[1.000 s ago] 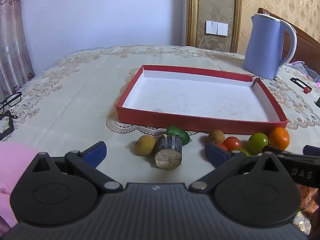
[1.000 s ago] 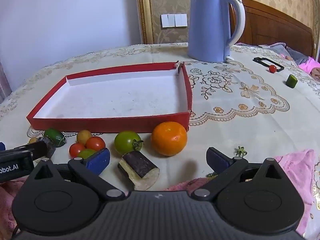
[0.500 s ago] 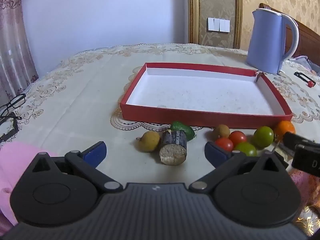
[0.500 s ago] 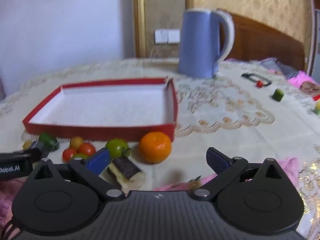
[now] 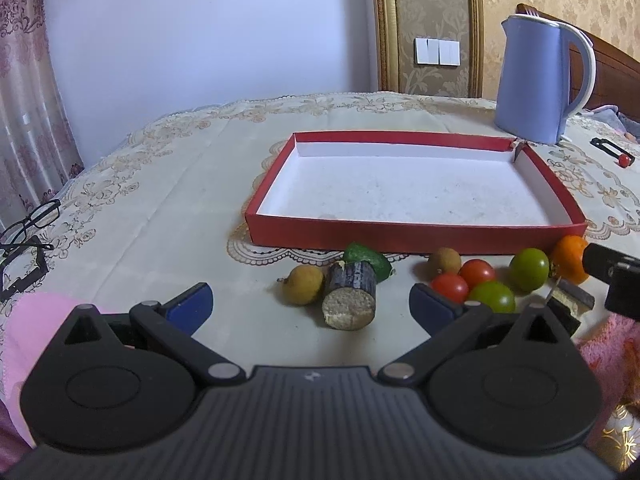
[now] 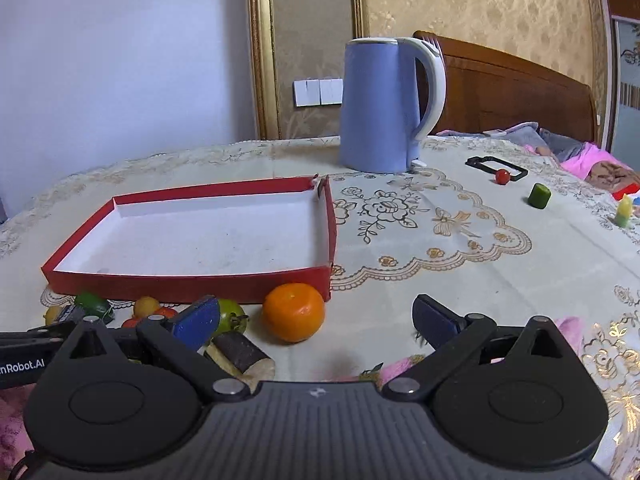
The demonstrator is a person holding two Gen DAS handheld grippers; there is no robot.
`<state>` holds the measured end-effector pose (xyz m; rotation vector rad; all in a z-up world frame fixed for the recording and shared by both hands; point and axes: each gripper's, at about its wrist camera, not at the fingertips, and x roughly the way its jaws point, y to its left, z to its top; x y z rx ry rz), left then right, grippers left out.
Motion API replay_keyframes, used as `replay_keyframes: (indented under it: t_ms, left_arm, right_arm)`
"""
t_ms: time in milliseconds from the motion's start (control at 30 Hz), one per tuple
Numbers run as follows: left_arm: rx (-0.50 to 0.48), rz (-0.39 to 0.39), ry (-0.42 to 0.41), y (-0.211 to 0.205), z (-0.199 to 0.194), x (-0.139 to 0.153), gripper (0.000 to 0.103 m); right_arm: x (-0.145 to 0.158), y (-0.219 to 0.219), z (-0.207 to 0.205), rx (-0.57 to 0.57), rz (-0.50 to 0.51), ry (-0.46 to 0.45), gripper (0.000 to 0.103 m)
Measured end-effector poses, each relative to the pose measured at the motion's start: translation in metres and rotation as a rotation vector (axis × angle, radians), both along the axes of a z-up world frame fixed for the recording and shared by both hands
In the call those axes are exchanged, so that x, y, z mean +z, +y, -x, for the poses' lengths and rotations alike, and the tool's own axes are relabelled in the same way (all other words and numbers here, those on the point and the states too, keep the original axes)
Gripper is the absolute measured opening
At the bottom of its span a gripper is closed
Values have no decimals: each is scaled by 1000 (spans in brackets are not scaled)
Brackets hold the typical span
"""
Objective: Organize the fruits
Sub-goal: 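Move the right gripper toward the eggplant slice beside the tray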
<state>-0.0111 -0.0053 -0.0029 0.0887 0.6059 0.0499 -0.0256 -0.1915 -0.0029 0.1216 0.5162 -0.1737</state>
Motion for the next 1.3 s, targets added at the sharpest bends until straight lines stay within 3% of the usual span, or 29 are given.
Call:
replay_keyframes:
  t_ms: [200,467,633,867,1300]
  left_arm:
    - [0,-13,-6,-2,1,0,103]
    - [1,-11,-9,-2,0,-1,103]
    - [-4,-11,-13,-1,0,-2,103]
    - [-9,-15,-15,-3,0,-3,103]
    - [-7,-20,-5,-3,-1,-8,103]
  right_arm:
    - [-1,9,4,5,54,-12,103]
    - [3,9,11,25,48,-60,103]
    - [-1,16,5,55,95,-16,103]
    - [-5,9,4,65,28,7,103]
    - [-8,9,4,65,37,13,103]
